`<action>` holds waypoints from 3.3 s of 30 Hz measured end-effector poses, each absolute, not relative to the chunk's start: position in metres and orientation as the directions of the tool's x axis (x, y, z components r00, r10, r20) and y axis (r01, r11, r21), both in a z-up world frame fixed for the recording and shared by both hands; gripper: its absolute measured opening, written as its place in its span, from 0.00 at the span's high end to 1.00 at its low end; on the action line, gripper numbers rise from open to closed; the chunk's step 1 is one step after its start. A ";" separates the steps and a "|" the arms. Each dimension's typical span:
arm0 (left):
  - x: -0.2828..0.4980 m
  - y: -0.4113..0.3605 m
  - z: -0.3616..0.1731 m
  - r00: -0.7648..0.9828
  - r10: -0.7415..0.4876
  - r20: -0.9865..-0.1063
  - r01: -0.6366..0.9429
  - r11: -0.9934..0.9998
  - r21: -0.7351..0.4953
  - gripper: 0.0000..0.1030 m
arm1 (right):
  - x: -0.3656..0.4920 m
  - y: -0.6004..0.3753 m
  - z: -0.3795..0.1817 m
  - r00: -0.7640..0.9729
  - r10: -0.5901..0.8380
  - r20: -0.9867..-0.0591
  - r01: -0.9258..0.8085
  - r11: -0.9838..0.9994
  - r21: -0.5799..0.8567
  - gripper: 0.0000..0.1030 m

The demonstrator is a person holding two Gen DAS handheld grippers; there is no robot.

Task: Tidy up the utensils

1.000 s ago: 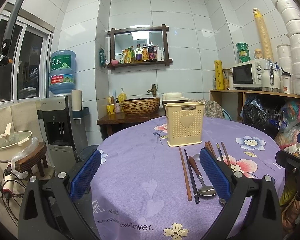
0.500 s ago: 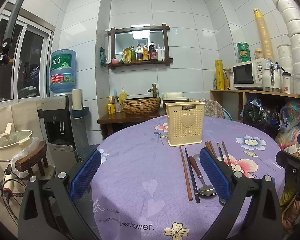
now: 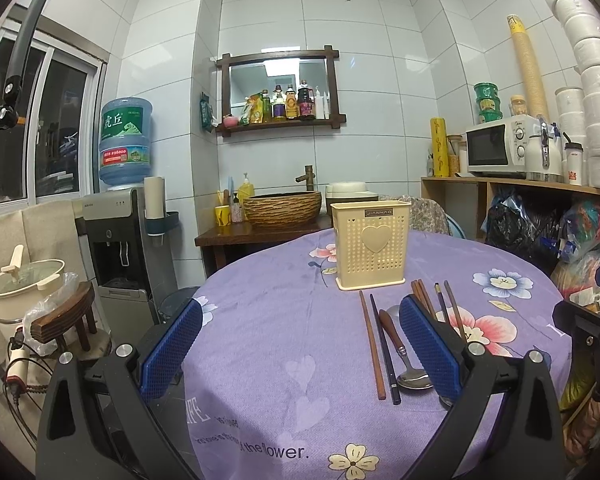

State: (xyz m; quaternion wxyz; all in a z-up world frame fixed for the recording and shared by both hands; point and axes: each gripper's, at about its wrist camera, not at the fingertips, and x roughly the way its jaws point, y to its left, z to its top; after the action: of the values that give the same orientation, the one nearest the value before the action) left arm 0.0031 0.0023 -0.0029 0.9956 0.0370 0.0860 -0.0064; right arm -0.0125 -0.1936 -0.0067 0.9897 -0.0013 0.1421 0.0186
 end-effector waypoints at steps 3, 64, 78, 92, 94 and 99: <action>0.003 0.004 -0.004 0.985 -0.006 -0.174 0.019 0.997 0.072 0.05 | -0.012 -0.193 -0.009 0.958 0.037 -0.283 -0.038 0.999 0.002 0.05; 0.201 -0.020 -0.040 0.688 -0.165 -0.707 0.271 0.962 0.040 0.13 | 0.228 -0.238 -0.074 0.609 0.000 -0.793 0.081 0.995 0.061 0.33; 0.203 -0.019 -0.047 0.667 -0.151 -0.730 0.269 0.962 0.047 0.13 | 0.226 -0.242 -0.082 0.555 -0.114 -0.824 0.094 0.993 -0.074 0.40; 0.252 -0.035 -0.054 0.560 -0.230 -0.796 0.264 0.960 -0.092 0.41 | 0.221 -0.274 -0.087 0.569 -0.096 -0.817 0.127 0.992 -0.028 0.39; 0.258 -0.041 -0.057 0.548 -0.230 -0.804 0.266 0.960 -0.093 0.45 | 0.220 -0.275 -0.088 0.571 -0.092 -0.816 0.125 0.992 -0.024 0.39; 0.265 -0.047 -0.068 0.523 -0.208 -0.826 0.265 0.961 -0.075 0.58 | 0.219 -0.276 -0.089 0.574 -0.086 -0.814 0.123 0.992 -0.019 0.39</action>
State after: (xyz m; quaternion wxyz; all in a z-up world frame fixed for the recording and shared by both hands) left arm 0.2647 -0.0470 -0.0677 0.8722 0.0302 0.4689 -0.1357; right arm 0.2188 -0.2755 -0.0892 0.8870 0.0198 0.4575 -0.0589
